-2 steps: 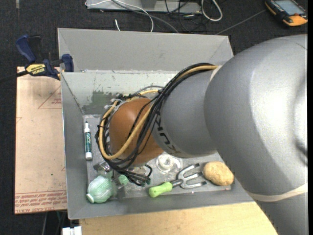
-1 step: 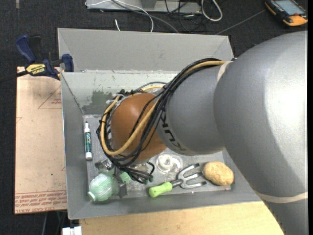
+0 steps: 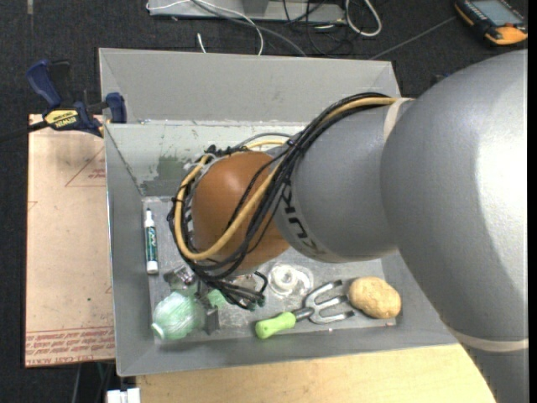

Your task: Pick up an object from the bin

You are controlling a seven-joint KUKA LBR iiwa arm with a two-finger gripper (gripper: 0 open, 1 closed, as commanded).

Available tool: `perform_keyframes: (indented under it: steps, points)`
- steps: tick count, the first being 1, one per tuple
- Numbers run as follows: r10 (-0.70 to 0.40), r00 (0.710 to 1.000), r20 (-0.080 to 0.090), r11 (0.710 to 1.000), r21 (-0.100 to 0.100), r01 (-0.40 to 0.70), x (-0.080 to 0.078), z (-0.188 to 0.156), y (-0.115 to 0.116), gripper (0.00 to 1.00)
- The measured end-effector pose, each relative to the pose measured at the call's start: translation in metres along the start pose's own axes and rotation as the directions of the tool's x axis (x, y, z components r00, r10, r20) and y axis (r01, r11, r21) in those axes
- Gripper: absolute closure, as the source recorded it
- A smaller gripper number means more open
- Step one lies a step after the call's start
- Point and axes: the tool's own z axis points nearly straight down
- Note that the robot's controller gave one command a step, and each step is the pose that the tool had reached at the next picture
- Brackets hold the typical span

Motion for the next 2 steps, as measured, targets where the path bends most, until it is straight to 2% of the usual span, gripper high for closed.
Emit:
perform_keyframes:
  steps: [2]
  points:
    - [0.0,1.0,-0.001,1.0,0.0,0.0,0.0001,-0.0126,0.0002,1.0]
